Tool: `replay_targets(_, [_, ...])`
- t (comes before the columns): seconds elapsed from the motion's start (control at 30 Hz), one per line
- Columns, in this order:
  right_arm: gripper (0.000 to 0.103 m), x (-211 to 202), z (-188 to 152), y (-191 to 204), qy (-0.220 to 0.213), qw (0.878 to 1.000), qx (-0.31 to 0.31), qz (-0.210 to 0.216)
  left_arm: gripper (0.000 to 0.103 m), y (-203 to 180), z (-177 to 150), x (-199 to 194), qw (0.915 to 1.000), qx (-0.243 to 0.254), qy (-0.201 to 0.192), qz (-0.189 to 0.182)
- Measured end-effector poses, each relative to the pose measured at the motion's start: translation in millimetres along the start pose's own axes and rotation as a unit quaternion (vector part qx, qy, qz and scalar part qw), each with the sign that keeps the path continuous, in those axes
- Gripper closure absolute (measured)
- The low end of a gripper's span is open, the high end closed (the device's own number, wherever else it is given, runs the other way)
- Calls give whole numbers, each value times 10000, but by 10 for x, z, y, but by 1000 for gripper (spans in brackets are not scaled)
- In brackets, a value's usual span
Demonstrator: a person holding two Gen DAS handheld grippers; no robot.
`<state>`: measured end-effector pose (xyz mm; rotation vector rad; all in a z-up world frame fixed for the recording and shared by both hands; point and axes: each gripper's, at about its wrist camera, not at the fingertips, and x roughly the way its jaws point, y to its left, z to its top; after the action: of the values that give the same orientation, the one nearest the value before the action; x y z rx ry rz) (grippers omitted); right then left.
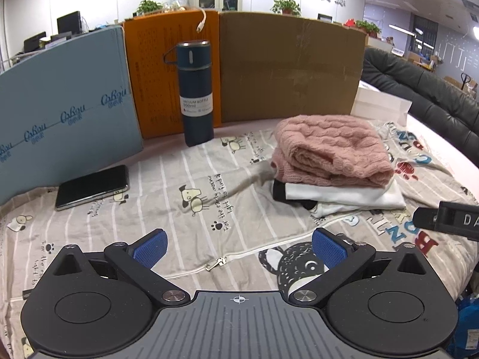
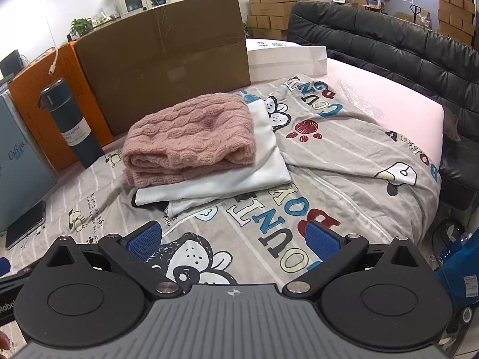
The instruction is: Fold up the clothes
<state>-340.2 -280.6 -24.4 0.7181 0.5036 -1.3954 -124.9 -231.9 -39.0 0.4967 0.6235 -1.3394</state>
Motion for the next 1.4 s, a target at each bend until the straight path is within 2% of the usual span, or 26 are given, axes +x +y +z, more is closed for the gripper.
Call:
replay_targets(0.5, [0,412,128,160,395,9989,-236,-102,0,122,87,322,9991,-187,329,167])
replay_targets(0.73, [0,550,149,146,570,9980,-276,-34,0,75,163,325,9991,-136,215,326])
replay_targets(1.07, [0,578,177,94,586,9977,-268,217,0,13,203,269,9985,-98,151,520])
replay_targets(1.23, [0,536,170,26,558,9977,-226,300,0,-74,210,203,9986,-3,77,523])
replay_targets(1.4, [0,462,179,-113,479,9986,-98,212,0,-179,213,141,9989,104,-5,466])
